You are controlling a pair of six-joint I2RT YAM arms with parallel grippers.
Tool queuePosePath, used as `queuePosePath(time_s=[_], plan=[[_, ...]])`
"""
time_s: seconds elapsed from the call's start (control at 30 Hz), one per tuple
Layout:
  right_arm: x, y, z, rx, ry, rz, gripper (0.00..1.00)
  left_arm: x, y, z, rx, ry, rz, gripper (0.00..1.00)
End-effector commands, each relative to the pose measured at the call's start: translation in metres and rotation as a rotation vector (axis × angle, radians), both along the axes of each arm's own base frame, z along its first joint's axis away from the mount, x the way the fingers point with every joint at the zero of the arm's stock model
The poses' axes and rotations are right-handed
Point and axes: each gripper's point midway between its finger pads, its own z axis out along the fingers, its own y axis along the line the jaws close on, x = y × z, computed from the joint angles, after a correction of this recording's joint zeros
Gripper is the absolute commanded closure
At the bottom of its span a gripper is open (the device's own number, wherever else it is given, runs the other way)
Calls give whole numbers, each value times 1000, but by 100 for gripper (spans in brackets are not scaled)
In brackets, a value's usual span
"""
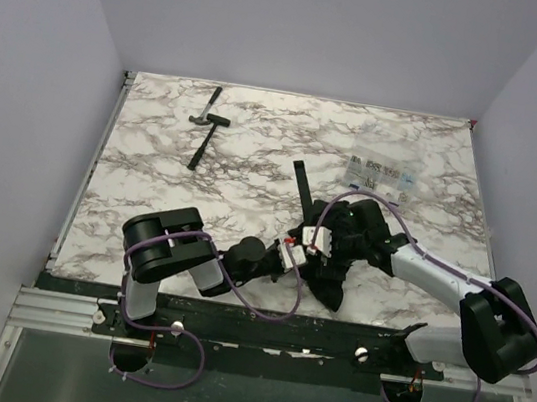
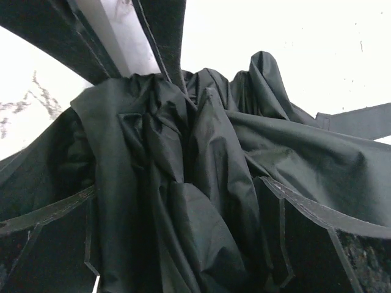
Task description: Put away the umbrella
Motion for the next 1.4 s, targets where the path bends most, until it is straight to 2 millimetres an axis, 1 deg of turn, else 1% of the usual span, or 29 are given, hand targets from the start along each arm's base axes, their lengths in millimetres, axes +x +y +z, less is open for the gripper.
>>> queuePosePath(time_s=[0.0, 0.1, 0.17, 0.2, 0.23, 0.3, 0.33, 0.4, 0.47, 0.5, 0.53, 0.57, 0.67, 0.73, 0.8, 0.9, 0.97, 1.03, 1.1, 1.17, 1.23, 1.3, 1.37], plan=[[7, -31, -49, -214, -89, 36, 7, -34, 28, -65, 222, 190, -60, 96], [0, -46, -65, -298, -82, 82, 22, -35, 28, -58, 196, 208, -62, 96], [-7, -49, -67, -315, -61, 118, 34, -35, 27, -51, 172, 230, -56, 95], [-9, -49, -68, -317, -56, 131, 36, -35, 26, -46, 156, 243, -47, 94], [-14, -49, -68, -316, -39, 153, 41, -35, 27, -42, 140, 255, -37, 89], [-23, -48, -67, -318, 11, 189, 52, -36, 27, -27, 84, 286, -21, 75], [-29, -48, -66, -319, 46, 214, 59, -37, 26, -18, 48, 290, -18, 65], [-41, -47, -66, -318, 105, 265, 68, -37, 31, 2, -28, 287, 11, 44], [-50, -46, -67, -319, 155, 295, 75, -36, 38, 22, -100, 259, 31, 26], [-54, -45, -67, -320, 179, 307, 76, -36, 44, 32, -141, 243, 49, 17], [-57, -43, -67, -320, 206, 314, 77, -34, 50, 40, -182, 241, 78, 3], [-58, -42, -66, -320, 221, 320, 78, -32, 57, 48, -223, 242, 102, 1], [-64, -38, -64, -318, 256, 346, 79, -33, 72, 64, -323, 290, 120, 1], [-68, -38, -65, -326, 271, 369, 79, -39, 71, 66, -308, 294, 57, 1], [-74, -41, -66, -344, 292, 392, 79, -44, 67, 59, -242, 286, 11, 1], [-82, -45, -66, -373, 326, 413, 79, -45, 64, 55, -200, 236, -25, 1], [-87, -43, -63, -385, 400, 382, 79, -50, 63, 57, -204, 178, -67, 1], [-94, -38, -59, -384, 492, 346, 80, -60, 62, 63, -211, 93, -113, 1], [-95, -30, -59, -371, 564, 275, 80, -75, 60, 67, -193, -39, -168, 1], [-96, -27, -61, -376, 613, 230, 80, -81, 59, 66, -159, -140, -175, 1], [-94, -26, -66, -389, 639, 183, 80, -79, 57, 66, -123, -187, -146, 1], [-94, -26, -71, -404, 664, 160, 80, -74, 52, 62, -38, -244, -117, 1], [-95, -27, -74, -412, 679, 158, 80, -62, 46, 62, 42, -308, -64, 1]])
